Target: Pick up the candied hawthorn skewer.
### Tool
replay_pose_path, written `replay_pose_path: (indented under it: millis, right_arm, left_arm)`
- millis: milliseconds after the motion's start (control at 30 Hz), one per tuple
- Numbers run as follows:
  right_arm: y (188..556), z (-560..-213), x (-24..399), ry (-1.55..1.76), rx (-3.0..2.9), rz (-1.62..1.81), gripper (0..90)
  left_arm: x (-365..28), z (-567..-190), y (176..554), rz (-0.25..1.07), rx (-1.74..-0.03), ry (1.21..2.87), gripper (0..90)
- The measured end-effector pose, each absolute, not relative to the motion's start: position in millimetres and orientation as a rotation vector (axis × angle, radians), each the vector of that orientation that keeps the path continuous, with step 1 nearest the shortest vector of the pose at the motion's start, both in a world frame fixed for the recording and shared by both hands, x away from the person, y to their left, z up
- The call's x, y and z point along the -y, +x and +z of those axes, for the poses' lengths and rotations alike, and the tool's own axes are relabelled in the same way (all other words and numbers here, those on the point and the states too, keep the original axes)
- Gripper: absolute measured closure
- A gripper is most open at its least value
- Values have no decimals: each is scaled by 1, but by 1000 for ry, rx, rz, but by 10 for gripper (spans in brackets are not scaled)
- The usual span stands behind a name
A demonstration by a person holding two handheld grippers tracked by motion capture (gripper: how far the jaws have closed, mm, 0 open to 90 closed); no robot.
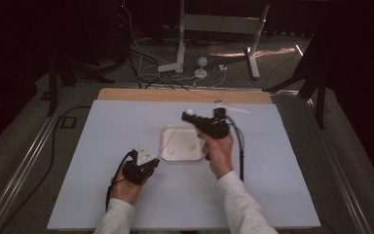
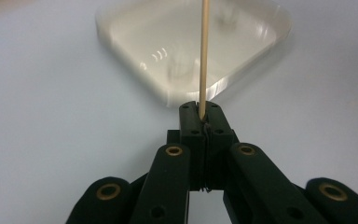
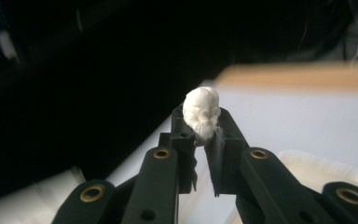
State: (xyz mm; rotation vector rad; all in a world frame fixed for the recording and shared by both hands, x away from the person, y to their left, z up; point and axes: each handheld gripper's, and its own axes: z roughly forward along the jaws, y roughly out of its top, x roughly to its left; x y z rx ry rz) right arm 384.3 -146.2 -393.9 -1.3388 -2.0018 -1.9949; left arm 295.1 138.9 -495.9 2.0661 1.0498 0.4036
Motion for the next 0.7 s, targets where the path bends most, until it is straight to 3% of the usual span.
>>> replay_pose_path:
  millis: [167, 700]
  right_arm:
    - [381, -368, 162, -1266, 2230, -1960, 818]
    - [386, -404, 138, -1232, 2364, -1797, 798]
  left_arm:
    - [-141, -480, 297, 420, -1045, 1984, 900]
    - [-147, -478, 298, 408, -1061, 1950, 898]
